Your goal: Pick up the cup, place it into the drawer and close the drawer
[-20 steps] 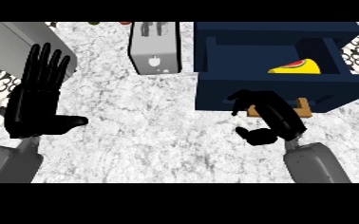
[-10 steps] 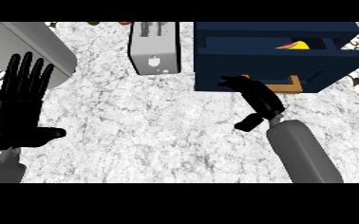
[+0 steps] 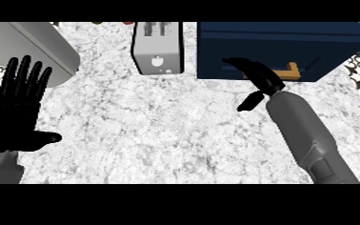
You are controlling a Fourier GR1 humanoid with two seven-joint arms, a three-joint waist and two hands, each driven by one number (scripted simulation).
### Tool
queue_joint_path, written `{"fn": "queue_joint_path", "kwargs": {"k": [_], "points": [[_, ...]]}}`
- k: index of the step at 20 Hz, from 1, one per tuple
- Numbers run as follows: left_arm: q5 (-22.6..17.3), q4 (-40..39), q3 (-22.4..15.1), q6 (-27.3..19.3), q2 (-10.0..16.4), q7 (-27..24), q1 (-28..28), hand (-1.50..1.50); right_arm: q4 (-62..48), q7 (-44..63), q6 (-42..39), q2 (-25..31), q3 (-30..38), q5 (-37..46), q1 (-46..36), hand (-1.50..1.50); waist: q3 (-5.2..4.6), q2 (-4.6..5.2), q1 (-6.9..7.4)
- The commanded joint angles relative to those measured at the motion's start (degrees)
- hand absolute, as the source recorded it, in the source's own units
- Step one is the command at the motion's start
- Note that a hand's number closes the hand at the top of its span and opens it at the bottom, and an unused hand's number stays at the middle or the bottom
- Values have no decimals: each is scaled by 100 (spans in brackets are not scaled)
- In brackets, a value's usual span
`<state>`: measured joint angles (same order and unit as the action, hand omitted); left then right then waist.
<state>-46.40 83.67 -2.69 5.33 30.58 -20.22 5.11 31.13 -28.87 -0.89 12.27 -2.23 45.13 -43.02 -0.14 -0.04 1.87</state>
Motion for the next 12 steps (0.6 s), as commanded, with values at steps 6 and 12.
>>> {"fn": "queue_joint_path", "kwargs": {"k": [6,12], "points": [[-27,-234,101,338,-49,107,198,-150,-1633,-343,-76,490,460,-4,-1038,-150,29,155,179],[360,-319,-88,192,-278,-144,294,-150,-1888,-509,-147,730,600,-71,-1310,-150,36,232,301]]}}
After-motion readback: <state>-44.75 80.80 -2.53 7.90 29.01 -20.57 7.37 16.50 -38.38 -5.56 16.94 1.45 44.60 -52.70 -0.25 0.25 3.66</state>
